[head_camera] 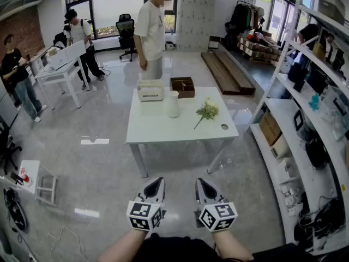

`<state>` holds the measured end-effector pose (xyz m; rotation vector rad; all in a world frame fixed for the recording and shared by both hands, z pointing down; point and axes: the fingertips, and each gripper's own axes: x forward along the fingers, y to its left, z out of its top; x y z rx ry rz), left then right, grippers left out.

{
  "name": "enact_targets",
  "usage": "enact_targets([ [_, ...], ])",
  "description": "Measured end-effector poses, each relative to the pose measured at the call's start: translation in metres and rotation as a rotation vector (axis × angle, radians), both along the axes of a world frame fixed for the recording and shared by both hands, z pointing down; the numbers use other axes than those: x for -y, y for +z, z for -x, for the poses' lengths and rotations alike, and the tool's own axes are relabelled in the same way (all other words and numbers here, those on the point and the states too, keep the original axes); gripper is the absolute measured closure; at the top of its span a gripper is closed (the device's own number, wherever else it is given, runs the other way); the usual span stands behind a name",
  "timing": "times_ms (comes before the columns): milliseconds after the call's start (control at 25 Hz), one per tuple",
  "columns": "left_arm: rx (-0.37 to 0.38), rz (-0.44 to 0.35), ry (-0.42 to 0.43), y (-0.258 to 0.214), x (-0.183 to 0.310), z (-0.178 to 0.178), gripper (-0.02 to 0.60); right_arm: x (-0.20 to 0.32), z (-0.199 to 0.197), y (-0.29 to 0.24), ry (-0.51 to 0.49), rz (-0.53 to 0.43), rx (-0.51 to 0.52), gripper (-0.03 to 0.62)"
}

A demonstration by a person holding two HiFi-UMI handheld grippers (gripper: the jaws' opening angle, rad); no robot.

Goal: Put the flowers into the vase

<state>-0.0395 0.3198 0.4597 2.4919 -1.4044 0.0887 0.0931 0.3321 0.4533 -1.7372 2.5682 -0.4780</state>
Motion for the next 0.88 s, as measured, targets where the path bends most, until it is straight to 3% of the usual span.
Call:
enact_targets([
  [520, -0.007, 0.006, 0.001, 0.006, 0.006, 0.0, 0.58, 0.006, 0.006, 0.008, -0.04, 0.024, 0.036, 0.591],
  [880, -0.022, 0.026, 0.001, 0.014, 0.013, 0.015, 0.578, 0.014, 0.021, 0.019, -0.048, 0.047, 0.007, 0.591],
])
